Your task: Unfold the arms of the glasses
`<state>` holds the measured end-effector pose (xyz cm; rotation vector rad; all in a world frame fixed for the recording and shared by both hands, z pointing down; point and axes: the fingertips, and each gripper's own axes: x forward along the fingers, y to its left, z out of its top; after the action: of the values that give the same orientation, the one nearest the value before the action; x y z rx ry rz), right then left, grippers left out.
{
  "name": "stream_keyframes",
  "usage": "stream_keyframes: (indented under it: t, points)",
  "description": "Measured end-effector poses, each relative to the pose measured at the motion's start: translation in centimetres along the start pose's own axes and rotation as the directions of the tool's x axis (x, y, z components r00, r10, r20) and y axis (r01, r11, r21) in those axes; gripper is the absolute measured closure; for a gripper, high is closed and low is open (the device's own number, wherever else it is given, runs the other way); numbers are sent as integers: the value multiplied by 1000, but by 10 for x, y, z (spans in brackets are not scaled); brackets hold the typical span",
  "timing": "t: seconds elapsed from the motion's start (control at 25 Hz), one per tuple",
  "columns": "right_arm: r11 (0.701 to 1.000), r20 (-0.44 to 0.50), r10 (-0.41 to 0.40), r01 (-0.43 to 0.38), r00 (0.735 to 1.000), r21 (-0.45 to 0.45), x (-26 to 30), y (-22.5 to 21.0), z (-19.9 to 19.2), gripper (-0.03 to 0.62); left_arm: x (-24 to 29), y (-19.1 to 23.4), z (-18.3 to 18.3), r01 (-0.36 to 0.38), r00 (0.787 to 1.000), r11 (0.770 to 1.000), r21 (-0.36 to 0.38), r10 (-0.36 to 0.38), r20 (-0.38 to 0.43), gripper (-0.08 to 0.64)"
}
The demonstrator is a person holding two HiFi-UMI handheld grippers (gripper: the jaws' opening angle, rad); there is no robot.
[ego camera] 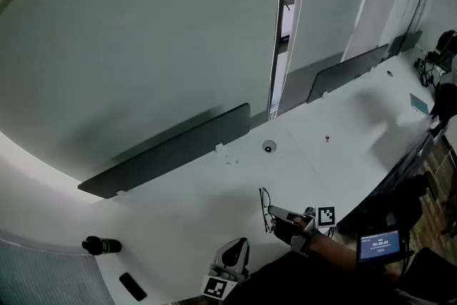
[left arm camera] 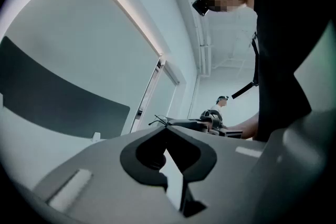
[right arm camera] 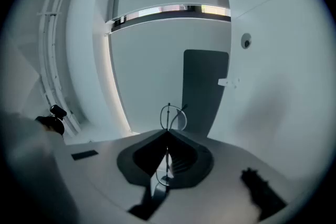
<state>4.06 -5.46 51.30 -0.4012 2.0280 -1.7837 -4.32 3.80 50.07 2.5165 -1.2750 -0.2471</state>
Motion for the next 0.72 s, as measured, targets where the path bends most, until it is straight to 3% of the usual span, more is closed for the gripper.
stream_keyframes:
  t: [0.24,0.56,0.72]
  points:
    - [1000,-8,9,-9,1000,15,6,-2,-10,583,-5,6,6,63,998,983,-173,-57,38,554]
    - [1000,-17,-3,3,1000,25,6,-4,-13,583,0,0,-6,90,996,984,-153,-91,1,554]
    - [999,-21,-22,22,1000,26,5,-10,-12,583,2,5,-2,95,995,969,-229,-87,44,554]
